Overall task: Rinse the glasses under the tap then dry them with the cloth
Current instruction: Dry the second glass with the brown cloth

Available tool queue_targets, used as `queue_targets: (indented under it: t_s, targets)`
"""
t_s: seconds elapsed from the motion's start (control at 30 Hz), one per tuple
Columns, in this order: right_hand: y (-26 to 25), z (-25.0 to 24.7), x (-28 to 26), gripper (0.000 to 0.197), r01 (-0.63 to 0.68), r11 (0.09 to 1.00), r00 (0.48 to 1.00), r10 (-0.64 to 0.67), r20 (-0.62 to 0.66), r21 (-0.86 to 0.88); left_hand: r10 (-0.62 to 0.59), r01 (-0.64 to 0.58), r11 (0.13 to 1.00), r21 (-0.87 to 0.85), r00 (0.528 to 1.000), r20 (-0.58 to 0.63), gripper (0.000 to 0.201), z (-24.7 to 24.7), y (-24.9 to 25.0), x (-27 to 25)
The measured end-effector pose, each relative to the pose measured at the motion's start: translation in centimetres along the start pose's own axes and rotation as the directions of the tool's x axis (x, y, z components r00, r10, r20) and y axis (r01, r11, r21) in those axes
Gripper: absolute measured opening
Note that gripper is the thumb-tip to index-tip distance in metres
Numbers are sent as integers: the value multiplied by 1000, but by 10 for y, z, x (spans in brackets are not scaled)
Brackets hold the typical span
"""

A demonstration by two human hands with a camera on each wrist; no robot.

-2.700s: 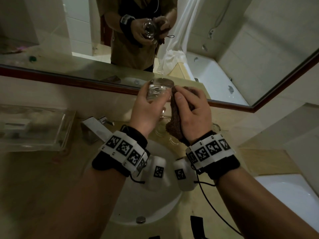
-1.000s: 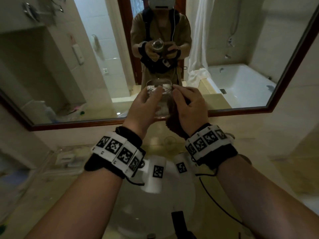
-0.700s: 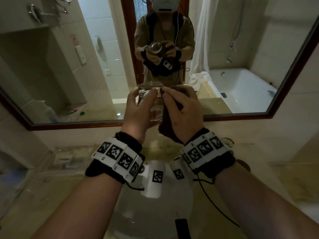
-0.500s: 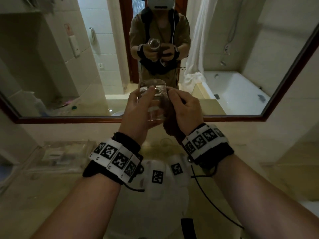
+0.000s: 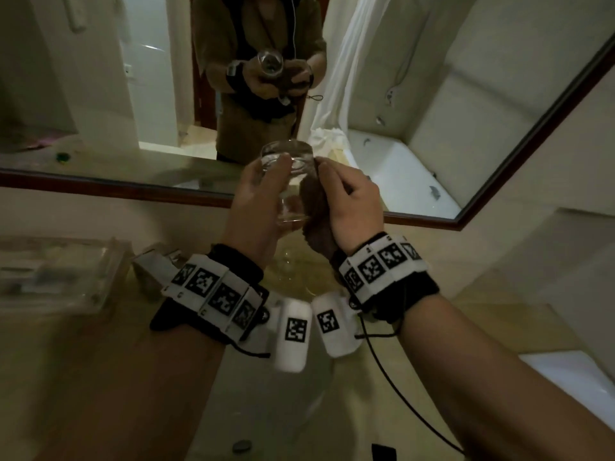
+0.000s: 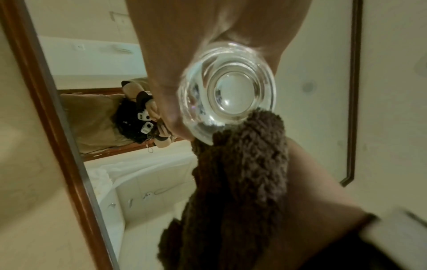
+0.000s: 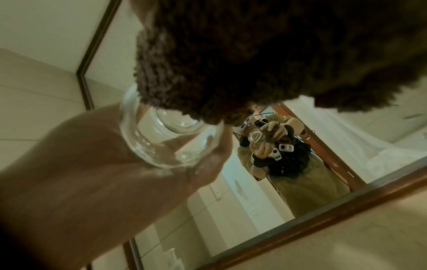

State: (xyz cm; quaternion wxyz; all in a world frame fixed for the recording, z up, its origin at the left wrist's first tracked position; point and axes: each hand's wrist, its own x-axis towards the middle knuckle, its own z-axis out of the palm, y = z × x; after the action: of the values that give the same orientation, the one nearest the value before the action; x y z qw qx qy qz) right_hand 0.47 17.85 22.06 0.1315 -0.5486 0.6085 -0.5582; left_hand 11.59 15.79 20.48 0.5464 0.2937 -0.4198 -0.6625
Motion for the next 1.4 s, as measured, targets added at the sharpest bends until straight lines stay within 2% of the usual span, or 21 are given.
queue_targets:
  t_s: [0.07,0.17,0.27,0.4,0.47,0.57,0.63,0.73,0.83,1.0,1.13,1.23,1.33,1.4]
  targets:
    - [7,1,-3,23,15,996,1000,-17,-19,-87,-12,12,1000,-9,1000,18,22,-4,-3,3]
    - [10,3,-5,23,87,982,994,-96,-48,-166,-12,9,996,85,999,38,19,-8,-6,9]
    - [12,11,-8,25,169,967,981,-184,-63,-191,-21,19,999,45,999,45,35,-11,-8,12]
    - [16,24,-10,25,212,956,972,-229,-60,-202,-9,9,1000,-22,1000,-10,53,-17,-11,20]
    - [20,30,-7,25,183,964,979,-197,-54,-194,-35,34,998,-61,999,-22,56,-24,-14,24]
    - [28,38,1,28,-1,998,1000,0,-13,-59,-111,115,981,-155,993,38,41,-35,-22,27]
    - [31,42,4,29,-57,998,998,57,3,-22,-122,127,980,-152,992,39,34,-39,-26,28]
    - [30,46,-2,23,33,991,999,-34,-9,-129,-109,106,992,-68,993,-44,37,-44,-30,32]
    - [26,50,-7,24,142,975,989,-146,-11,-172,-110,107,989,-102,994,-19,45,-49,-27,33]
    - [33,54,1,25,-64,998,998,64,25,2,-96,108,986,-130,991,92,42,-56,-25,29]
    - [36,57,-1,29,-72,996,997,72,-6,-46,-116,115,993,30,993,34,28,-58,-24,29]
    - [37,57,-3,24,-94,991,995,91,-36,-97,-86,87,979,185,996,-13,47,-59,-25,32]
    - [32,58,-5,24,-72,988,997,71,-14,-136,-34,38,978,204,999,-21,32,-59,-25,30]
    - [25,59,-7,24,-11,989,1000,13,12,-146,-12,24,987,161,997,-72,41,-60,-23,28]
